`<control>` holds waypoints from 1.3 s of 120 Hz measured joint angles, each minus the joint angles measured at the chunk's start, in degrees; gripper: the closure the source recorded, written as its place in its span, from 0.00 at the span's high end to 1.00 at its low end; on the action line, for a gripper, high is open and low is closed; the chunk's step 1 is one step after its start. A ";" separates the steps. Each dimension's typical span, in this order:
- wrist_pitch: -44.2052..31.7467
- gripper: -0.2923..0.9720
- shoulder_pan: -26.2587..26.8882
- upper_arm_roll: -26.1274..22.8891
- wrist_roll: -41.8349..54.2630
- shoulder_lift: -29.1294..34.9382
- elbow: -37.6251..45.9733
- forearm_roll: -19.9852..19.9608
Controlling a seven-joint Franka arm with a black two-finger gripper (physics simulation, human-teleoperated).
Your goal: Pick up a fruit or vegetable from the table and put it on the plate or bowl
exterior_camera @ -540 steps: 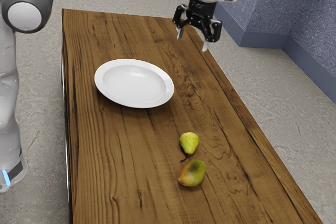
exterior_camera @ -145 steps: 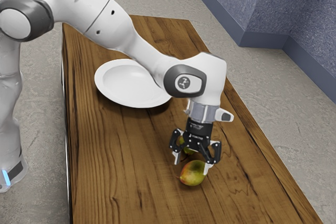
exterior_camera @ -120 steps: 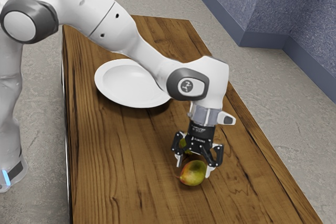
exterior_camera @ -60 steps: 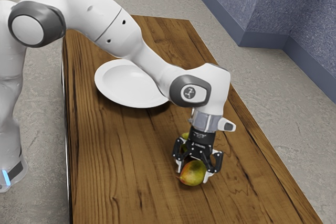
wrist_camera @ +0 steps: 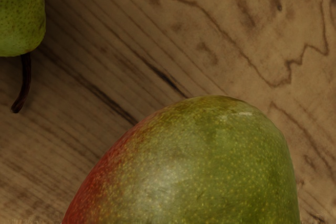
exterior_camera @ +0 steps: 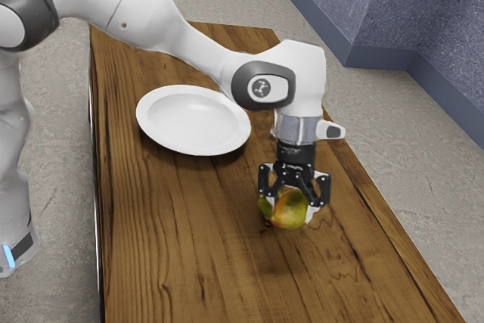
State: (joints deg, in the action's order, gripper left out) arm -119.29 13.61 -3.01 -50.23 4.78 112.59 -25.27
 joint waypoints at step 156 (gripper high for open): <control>10.72 0.76 -15.02 6.71 -23.18 6.05 -19.14 15.78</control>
State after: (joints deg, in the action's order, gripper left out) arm -108.57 -1.41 3.69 -73.41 10.83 93.45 -9.50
